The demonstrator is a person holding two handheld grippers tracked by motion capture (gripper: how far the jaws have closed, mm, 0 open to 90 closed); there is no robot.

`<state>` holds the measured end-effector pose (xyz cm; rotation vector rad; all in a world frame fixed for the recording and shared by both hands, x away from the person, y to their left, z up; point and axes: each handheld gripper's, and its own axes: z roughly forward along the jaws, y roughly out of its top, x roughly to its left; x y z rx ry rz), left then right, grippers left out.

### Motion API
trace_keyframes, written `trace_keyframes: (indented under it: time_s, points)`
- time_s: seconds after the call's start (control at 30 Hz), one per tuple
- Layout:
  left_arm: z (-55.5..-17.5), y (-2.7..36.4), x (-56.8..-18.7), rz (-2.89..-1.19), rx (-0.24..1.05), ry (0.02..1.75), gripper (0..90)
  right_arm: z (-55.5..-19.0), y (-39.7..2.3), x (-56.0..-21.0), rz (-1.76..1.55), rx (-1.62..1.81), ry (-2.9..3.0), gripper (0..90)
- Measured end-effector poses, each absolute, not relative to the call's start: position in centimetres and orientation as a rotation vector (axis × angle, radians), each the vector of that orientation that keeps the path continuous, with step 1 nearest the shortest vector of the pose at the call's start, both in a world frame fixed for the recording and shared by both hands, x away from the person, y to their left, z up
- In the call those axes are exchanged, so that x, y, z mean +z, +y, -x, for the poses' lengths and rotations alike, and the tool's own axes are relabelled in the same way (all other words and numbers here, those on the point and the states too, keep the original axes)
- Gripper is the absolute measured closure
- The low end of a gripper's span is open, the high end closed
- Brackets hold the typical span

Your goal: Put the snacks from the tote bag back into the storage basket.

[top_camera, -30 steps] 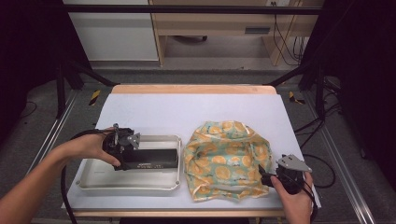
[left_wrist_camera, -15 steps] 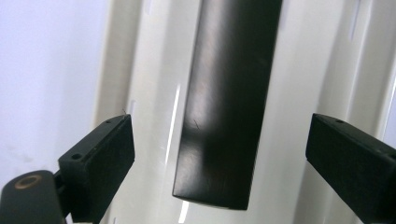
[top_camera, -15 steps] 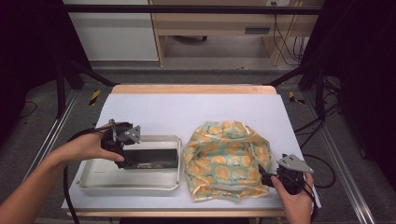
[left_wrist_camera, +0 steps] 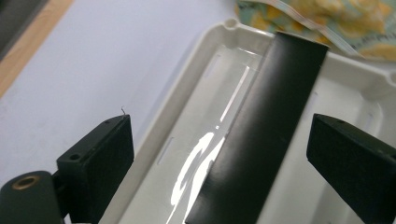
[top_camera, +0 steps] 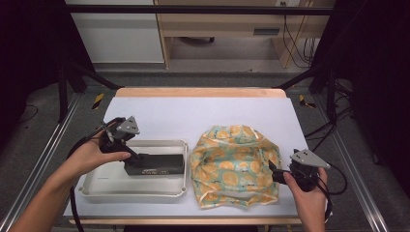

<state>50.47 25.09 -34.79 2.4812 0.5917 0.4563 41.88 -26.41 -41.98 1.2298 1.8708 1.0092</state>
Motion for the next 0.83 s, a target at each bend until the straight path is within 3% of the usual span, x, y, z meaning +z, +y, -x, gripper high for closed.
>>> trace_keyframes:
  time_s: [0.37,0.63,0.83]
  points:
    - [-50.9,28.0,-37.0,-2.318,0.552,0.781,7.1,-44.3,-26.6,-41.7,-1.315,1.091,1.811,7.9]
    - [-50.6,31.9,-38.1,-2.118,0.55,0.952,7.5,-43.9,-26.4,-43.0,-1.318,1.084,1.803,7.6]
    - [-49.5,33.5,-38.2,-2.086,0.578,0.981,7.5,-43.5,-26.3,-44.0,-1.341,1.089,1.791,7.6]
